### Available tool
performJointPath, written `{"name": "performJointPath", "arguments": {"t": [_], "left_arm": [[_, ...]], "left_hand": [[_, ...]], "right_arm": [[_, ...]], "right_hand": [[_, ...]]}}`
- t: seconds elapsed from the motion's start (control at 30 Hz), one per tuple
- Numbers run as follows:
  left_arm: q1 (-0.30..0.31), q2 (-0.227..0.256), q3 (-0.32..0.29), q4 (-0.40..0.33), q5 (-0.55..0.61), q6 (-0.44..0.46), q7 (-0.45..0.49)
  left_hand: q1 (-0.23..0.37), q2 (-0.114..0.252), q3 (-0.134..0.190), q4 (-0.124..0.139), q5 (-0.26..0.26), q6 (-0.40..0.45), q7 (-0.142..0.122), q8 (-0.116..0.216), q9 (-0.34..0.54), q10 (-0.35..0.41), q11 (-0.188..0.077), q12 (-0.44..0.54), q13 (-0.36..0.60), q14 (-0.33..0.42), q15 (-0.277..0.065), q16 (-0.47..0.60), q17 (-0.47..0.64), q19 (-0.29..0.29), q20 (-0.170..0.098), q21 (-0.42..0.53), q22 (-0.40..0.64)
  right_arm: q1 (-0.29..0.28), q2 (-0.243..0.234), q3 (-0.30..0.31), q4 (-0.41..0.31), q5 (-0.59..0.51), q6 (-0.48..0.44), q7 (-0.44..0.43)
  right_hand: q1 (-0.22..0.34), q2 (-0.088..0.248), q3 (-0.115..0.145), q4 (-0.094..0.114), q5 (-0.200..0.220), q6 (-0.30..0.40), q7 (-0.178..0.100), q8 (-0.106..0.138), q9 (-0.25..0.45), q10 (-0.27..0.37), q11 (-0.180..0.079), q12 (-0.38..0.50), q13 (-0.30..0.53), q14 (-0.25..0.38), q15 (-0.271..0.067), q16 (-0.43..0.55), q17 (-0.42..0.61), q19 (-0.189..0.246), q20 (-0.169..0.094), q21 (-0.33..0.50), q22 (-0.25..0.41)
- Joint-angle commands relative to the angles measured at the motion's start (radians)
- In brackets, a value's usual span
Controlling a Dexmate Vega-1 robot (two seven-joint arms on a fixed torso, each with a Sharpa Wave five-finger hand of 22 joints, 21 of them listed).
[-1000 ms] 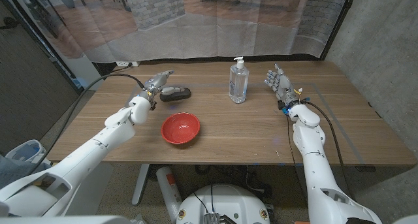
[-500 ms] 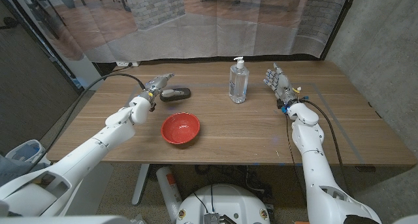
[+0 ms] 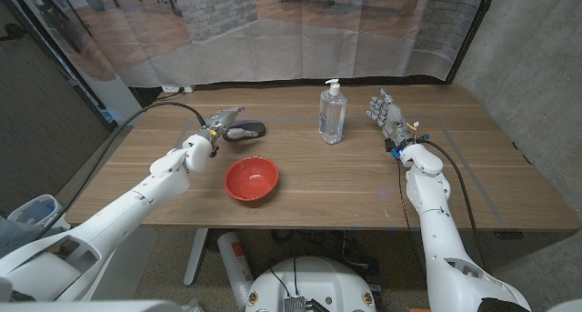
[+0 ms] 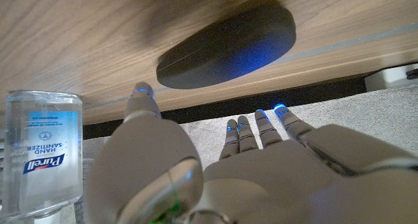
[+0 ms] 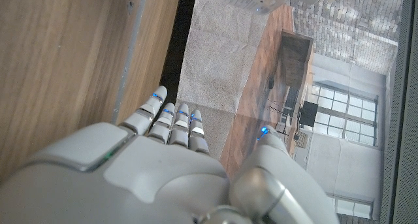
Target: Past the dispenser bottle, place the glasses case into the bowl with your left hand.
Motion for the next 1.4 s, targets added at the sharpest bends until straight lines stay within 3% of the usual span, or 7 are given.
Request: {"name": "performJointPath", "arguments": {"t": [0.03,0.33,1.33,1.4], "left_arm": [[-0.015,-0.006,0.018,0.013,0.003,0.020,-0.026],[-0.031,-0.017,0.035,0.032,0.008,0.032,-0.038],[-0.075,-0.051,0.087,0.127,0.009,0.003,-0.024],[-0.073,-0.052,0.085,0.126,0.005,0.006,-0.025]], "left_hand": [[-0.001,-0.010,-0.011,-0.002,0.007,-0.005,0.015,-0.002,0.005,0.007,0.014,0.001,0.002,0.010,0.019,0.004,0.004,0.008,0.016,0.003,0.003],[-0.004,-0.014,-0.024,0.000,0.008,-0.011,0.025,-0.002,0.007,0.026,0.028,0.009,0.004,0.032,0.022,0.010,0.004,0.027,0.042,0.007,0.003],[0.003,-0.006,-0.038,0.002,0.012,0.025,0.025,0.013,0.009,0.053,0.019,0.018,0.007,0.061,0.007,0.016,0.006,0.043,0.036,0.008,0.004],[0.006,-0.003,-0.040,0.002,0.014,0.028,0.024,0.014,0.010,0.058,0.013,0.019,0.008,0.067,-0.001,0.017,0.006,0.057,0.053,0.011,0.004]], "right_arm": [[-0.002,0.001,-0.003,-0.004,-0.002,0.004,-0.001],[-0.005,0.002,-0.003,-0.004,-0.004,0.001,-0.004],[0.003,0.011,-0.002,0.023,-0.007,0.009,-0.011],[0.003,0.012,-0.002,0.023,-0.008,0.007,-0.012]], "right_hand": [[0.004,0.008,0.001,-0.004,-0.003,0.008,-0.002,0.003,0.004,0.011,-0.002,0.001,0.002,0.005,0.002,0.001,0.006,0.006,-0.009,-0.003,0.004],[0.005,0.009,0.001,-0.005,-0.003,0.009,-0.003,0.003,0.004,0.011,-0.005,0.001,0.003,0.005,0.002,0.001,0.006,0.007,-0.009,-0.005,0.004],[0.006,0.011,-0.002,-0.007,-0.005,0.008,-0.004,0.003,0.004,0.011,-0.002,0.001,0.003,0.008,0.001,0.001,0.006,0.011,-0.007,-0.013,0.004],[0.006,0.011,-0.002,-0.008,-0.005,0.009,-0.004,0.003,0.004,0.012,-0.003,0.001,0.003,0.009,0.003,0.001,0.006,0.011,-0.007,-0.015,0.004]]}}
